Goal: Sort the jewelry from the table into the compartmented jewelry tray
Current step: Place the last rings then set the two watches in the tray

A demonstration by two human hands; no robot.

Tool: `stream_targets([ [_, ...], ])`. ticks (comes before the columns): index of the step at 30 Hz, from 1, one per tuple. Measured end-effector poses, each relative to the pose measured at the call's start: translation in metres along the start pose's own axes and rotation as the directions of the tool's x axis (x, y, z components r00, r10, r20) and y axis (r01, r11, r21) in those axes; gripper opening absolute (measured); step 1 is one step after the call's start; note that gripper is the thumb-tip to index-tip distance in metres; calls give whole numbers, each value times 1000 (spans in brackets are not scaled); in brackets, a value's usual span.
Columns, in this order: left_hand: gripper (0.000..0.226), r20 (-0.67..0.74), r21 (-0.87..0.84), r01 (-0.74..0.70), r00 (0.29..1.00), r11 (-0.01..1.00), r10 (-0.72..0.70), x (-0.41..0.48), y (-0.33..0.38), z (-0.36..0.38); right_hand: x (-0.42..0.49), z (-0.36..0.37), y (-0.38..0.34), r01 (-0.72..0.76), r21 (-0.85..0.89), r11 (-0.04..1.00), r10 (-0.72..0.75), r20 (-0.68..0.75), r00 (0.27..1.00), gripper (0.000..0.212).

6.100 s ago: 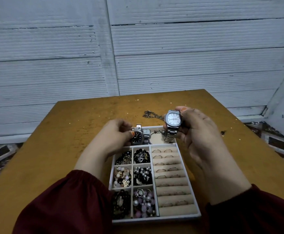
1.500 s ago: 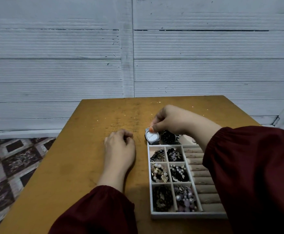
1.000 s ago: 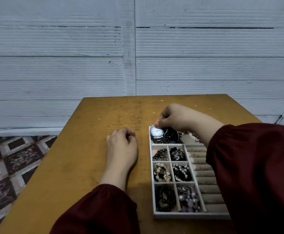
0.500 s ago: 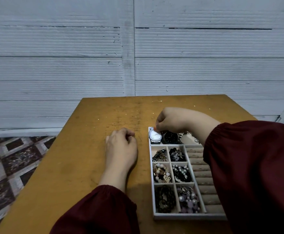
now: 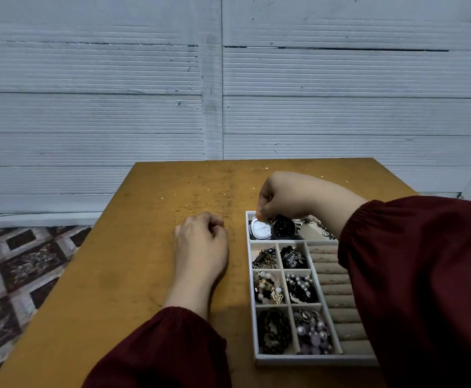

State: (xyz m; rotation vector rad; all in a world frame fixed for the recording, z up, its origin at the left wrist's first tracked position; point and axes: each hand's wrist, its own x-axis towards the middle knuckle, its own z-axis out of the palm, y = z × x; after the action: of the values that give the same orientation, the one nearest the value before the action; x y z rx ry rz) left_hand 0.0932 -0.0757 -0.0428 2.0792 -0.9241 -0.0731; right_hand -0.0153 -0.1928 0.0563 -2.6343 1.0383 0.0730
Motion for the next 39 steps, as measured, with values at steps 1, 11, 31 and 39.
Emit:
stream_targets([
  [1, 20, 1, 3, 1, 1000, 1000, -1, 0, 0, 0, 1, 1, 1, -2, 19, 1000, 2, -5, 1000, 15],
  [11, 19, 16, -8, 19, 1000, 1000, -19, -1, 0, -1, 0, 1, 2, -35, 99, 995, 34, 5, 999, 24],
  [31, 19, 27, -9, 23, 999, 1000, -22, -3, 4, -5, -6, -1, 5, 16, 87, 996, -17, 9, 1000, 16],
  [39, 17, 32, -27, 9, 999, 1000, -8, -1, 0, -2, -34, -14, 28, -63, 344, 937, 127, -167, 978, 25],
])
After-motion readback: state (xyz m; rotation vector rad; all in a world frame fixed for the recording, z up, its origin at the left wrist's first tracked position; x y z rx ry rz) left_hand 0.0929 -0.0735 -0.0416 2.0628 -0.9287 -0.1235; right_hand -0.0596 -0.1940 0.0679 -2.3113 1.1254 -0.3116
